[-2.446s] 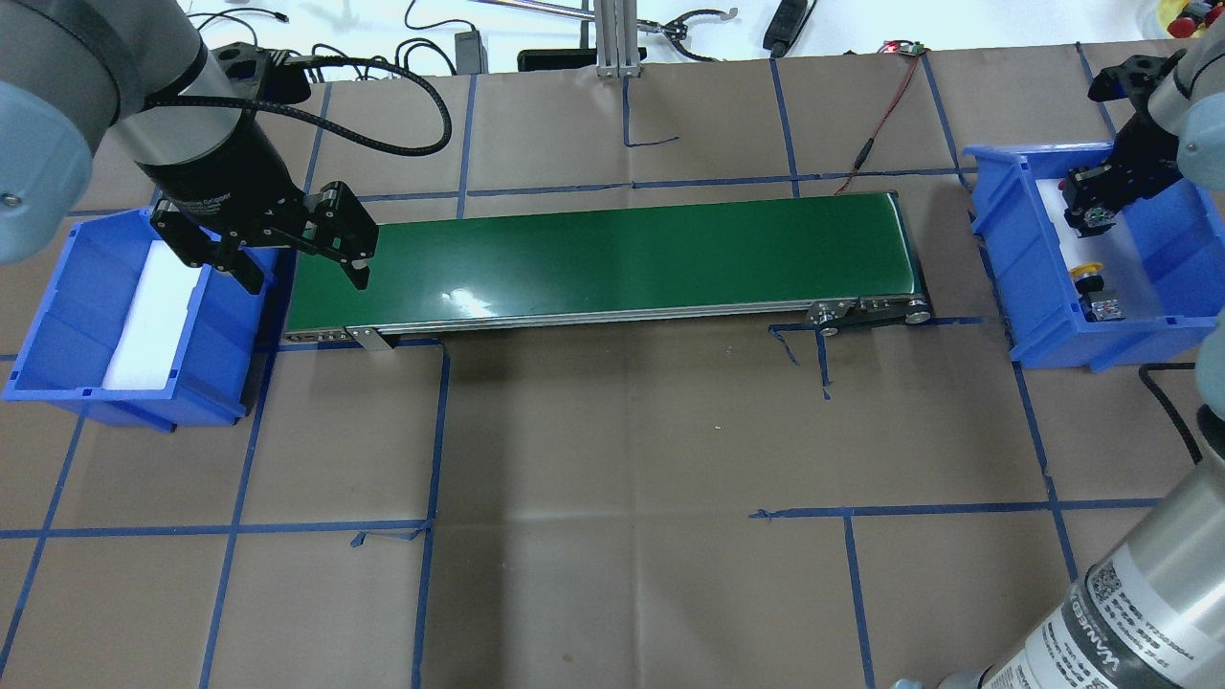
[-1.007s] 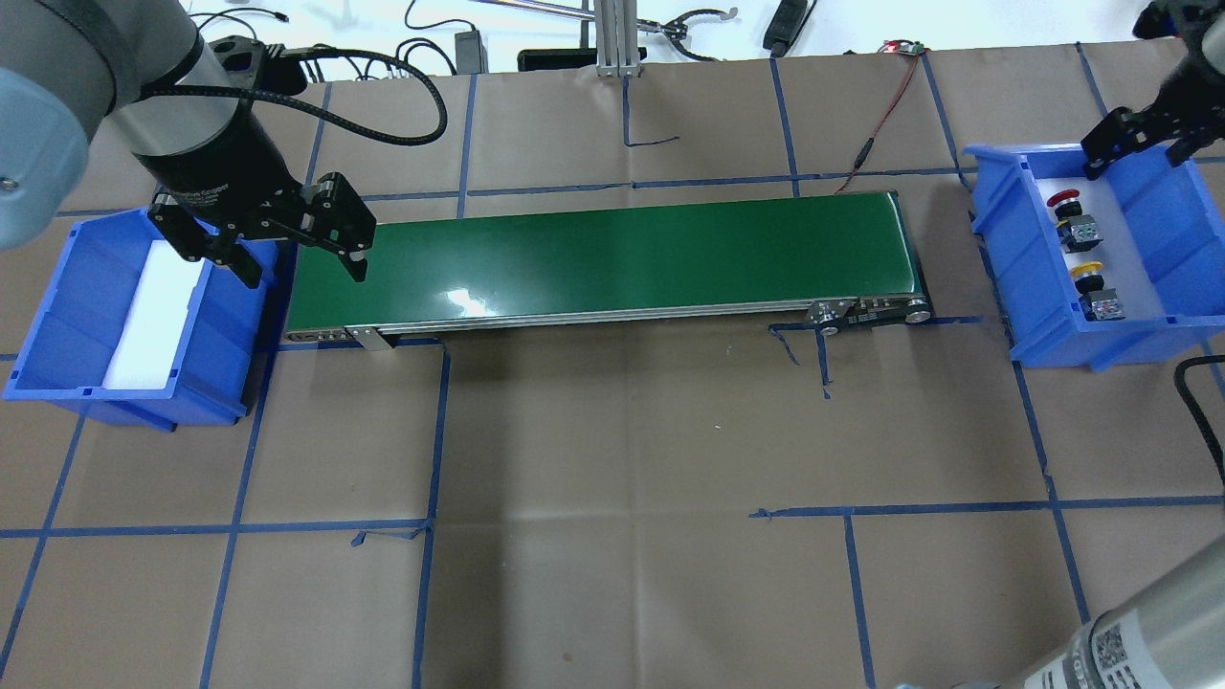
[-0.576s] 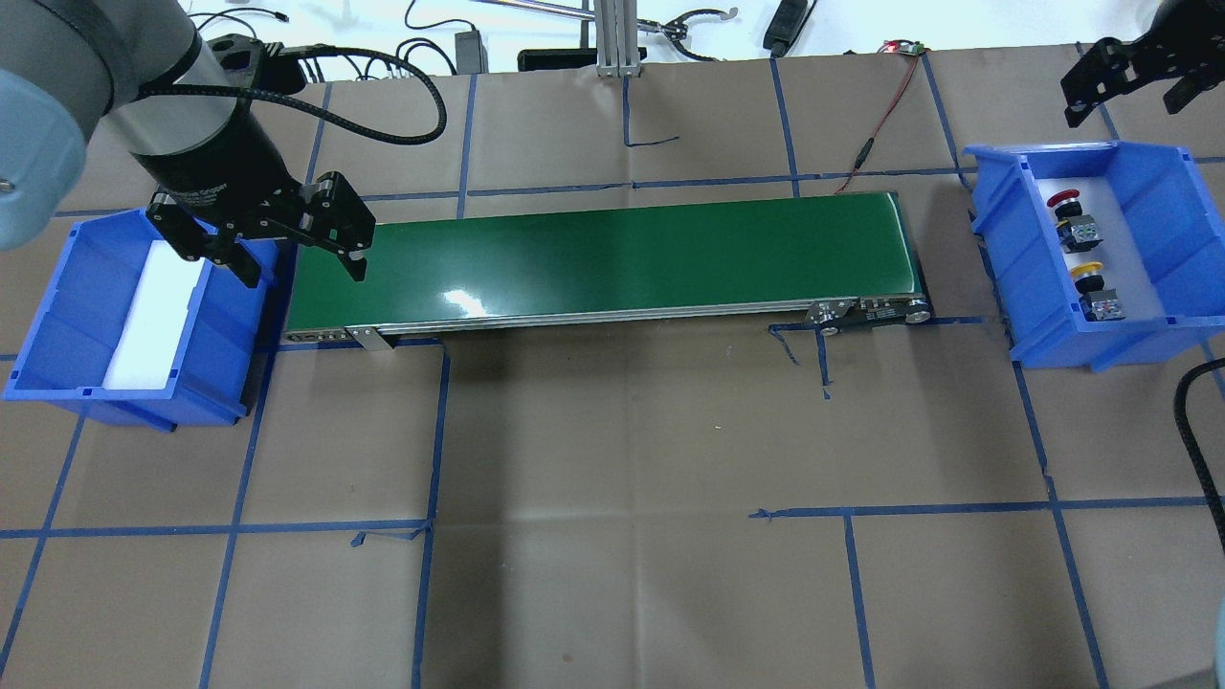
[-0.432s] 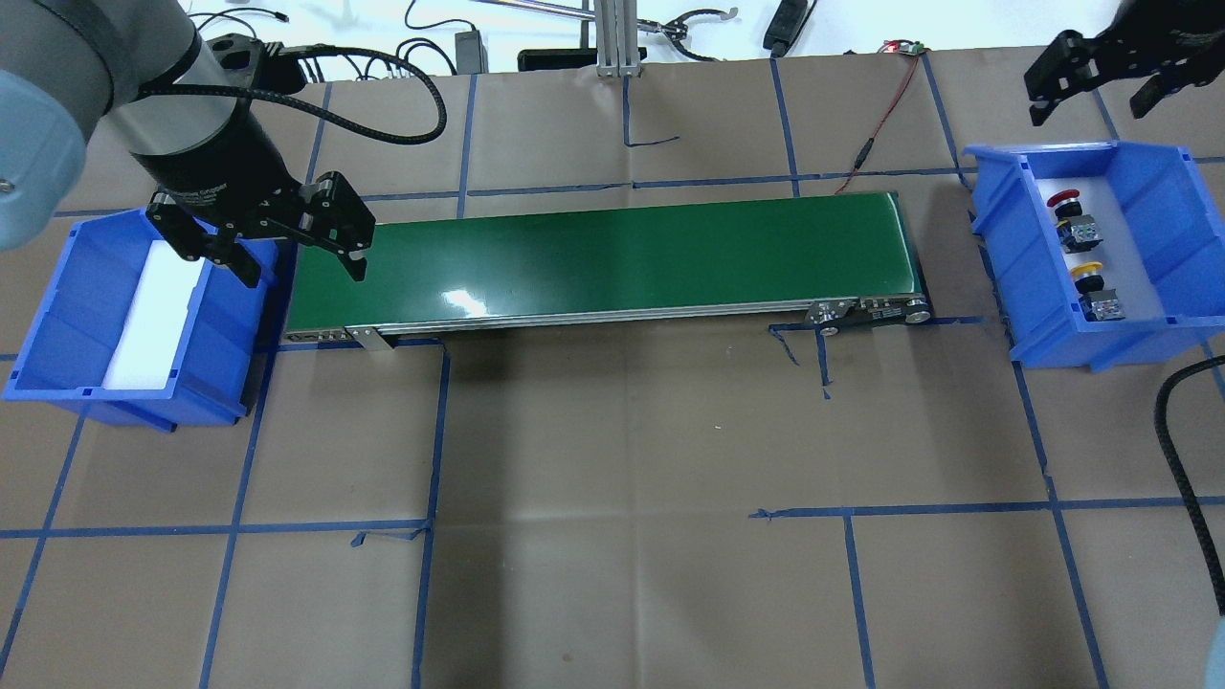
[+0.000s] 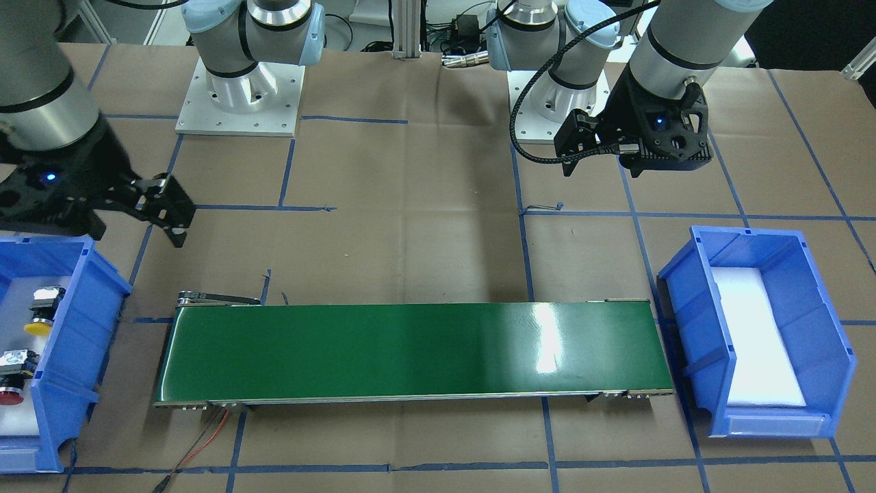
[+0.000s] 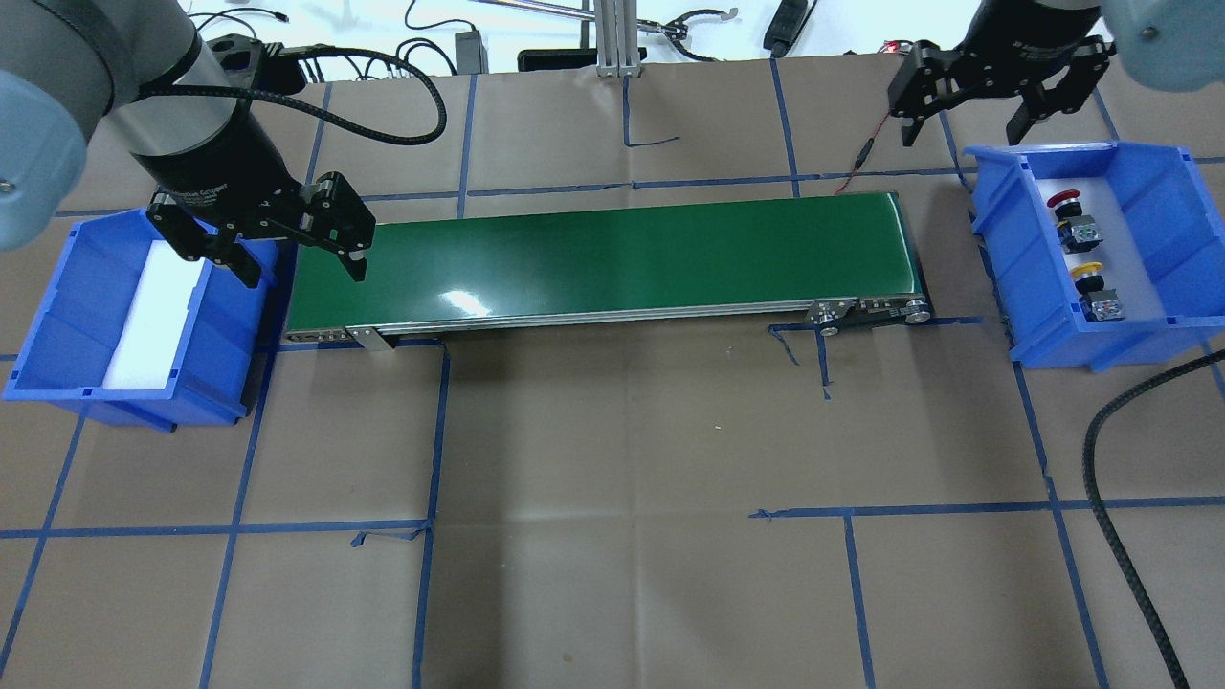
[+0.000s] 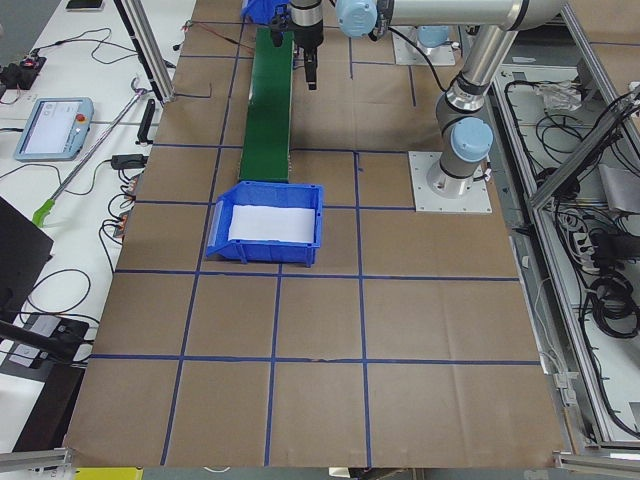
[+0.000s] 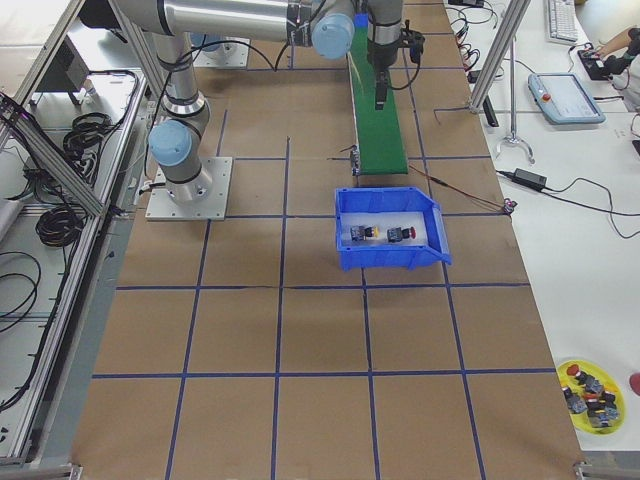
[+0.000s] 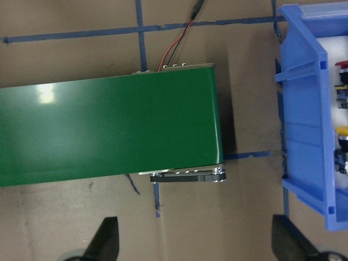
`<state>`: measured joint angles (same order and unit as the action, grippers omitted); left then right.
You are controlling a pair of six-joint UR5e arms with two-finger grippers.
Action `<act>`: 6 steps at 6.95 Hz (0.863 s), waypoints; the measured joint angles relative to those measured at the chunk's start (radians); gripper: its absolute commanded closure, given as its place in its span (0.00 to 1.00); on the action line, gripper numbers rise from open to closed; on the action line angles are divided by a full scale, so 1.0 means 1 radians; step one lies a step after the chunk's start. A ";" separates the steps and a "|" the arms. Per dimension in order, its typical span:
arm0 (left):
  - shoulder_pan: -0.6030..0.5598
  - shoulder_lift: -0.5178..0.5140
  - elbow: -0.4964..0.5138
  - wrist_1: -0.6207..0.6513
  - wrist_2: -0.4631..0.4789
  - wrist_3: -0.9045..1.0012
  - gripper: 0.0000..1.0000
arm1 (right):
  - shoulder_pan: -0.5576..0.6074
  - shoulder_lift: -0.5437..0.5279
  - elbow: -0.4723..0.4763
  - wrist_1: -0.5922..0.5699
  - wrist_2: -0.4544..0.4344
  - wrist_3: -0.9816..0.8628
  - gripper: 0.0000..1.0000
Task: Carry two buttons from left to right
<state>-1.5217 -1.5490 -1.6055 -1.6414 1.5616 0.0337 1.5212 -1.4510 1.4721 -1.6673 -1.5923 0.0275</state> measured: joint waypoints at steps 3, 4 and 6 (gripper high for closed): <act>0.000 0.000 -0.001 0.000 0.000 -0.001 0.00 | 0.114 -0.064 0.078 0.028 0.000 0.069 0.00; 0.000 0.001 -0.001 0.000 0.000 -0.001 0.00 | 0.121 -0.105 0.128 0.023 0.002 0.070 0.00; 0.000 0.002 -0.001 0.000 0.000 -0.001 0.00 | 0.124 -0.144 0.170 0.017 0.008 0.069 0.00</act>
<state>-1.5217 -1.5474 -1.6061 -1.6414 1.5616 0.0322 1.6454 -1.5949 1.6419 -1.6500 -1.5839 0.0968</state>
